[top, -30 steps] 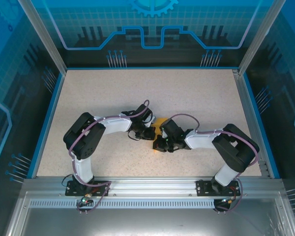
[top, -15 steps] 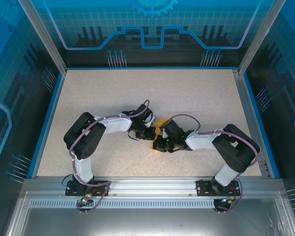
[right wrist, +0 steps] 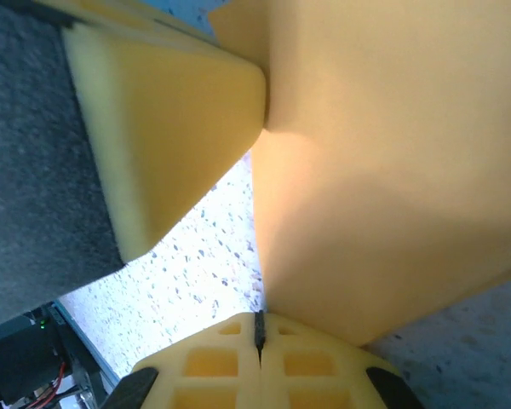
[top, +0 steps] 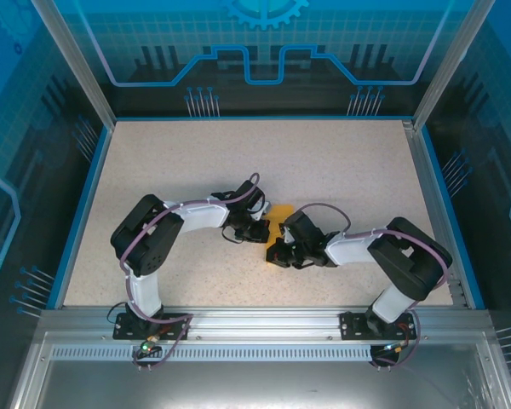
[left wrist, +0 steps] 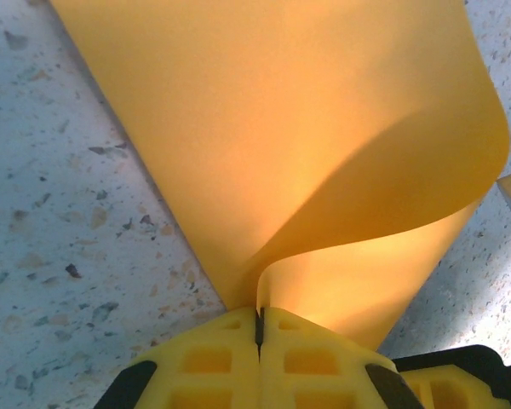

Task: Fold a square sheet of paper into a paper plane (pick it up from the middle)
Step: Third fold the triangle at the center of the table.

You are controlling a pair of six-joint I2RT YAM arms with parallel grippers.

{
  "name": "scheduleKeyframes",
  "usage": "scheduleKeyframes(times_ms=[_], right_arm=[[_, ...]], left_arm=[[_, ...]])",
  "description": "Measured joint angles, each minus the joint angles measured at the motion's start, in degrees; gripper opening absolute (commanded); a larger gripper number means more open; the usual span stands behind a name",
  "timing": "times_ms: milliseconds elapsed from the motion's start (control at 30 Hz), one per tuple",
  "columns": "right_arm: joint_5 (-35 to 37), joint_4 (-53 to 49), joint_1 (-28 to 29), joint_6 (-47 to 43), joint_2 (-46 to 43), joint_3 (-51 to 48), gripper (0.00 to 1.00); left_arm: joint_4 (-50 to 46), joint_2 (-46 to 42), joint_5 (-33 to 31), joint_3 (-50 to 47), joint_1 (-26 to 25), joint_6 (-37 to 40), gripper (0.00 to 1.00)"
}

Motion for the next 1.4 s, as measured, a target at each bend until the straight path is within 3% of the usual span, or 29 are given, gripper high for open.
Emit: scheduleKeyframes(times_ms=[367,533,733,1400], right_arm=[[0.3,-0.6,-0.1,-0.1,-2.5,-0.8,0.02],[-0.2,-0.6,-3.0,-0.5,-6.4,-0.8,0.03],[-2.2,1.4,-7.0,-0.7,-4.0,-0.8,0.02],[-3.8,1.9,-9.0,-3.3,-0.4,-1.2,0.05]], left_arm=[[0.0,0.0,0.0,0.0,0.0,0.0,0.01],[0.0,0.0,0.0,0.0,0.0,0.0,0.01],[0.0,0.1,0.0,0.0,0.0,0.0,0.01],[-1.2,0.7,0.2,1.1,-0.1,1.1,0.0]])
